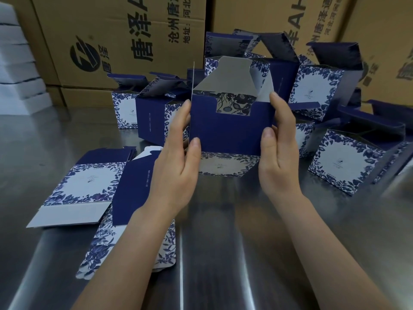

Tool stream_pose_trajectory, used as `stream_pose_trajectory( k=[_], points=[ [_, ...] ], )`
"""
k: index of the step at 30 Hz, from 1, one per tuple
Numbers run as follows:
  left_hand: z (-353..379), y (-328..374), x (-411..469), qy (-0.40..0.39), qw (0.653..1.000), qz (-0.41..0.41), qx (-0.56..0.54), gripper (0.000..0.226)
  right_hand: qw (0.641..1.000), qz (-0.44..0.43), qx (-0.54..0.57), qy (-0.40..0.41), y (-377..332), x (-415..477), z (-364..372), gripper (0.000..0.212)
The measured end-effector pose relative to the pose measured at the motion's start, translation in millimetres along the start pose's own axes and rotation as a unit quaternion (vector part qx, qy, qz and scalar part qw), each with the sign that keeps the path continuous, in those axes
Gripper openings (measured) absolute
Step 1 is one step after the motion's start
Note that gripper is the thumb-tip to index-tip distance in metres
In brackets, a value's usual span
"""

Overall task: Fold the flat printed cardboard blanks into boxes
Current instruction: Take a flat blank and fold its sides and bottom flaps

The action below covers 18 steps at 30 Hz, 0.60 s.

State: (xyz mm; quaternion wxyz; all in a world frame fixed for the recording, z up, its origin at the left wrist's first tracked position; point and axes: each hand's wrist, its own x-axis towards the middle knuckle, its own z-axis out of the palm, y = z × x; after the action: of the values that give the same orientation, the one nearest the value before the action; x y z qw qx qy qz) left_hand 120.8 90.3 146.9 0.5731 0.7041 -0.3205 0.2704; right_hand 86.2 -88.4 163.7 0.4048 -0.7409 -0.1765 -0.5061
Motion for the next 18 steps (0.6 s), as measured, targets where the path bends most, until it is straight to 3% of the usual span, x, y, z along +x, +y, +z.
stream_pose_trajectory(
  k=[12,18],
  points=[
    [-2.1,6.8,0.5,-0.031,0.995,0.014,0.098,0.072,1.0,0.0,-0.025,-0.01,1.6,-2.7,1.6,0.046],
    [-3.2,10.6,-0.9,-0.013,0.996,0.003,0.092,0.074,1.0,0.024,0.019,0.004,0.2,-1.8,3.5,0.044]
  ],
)
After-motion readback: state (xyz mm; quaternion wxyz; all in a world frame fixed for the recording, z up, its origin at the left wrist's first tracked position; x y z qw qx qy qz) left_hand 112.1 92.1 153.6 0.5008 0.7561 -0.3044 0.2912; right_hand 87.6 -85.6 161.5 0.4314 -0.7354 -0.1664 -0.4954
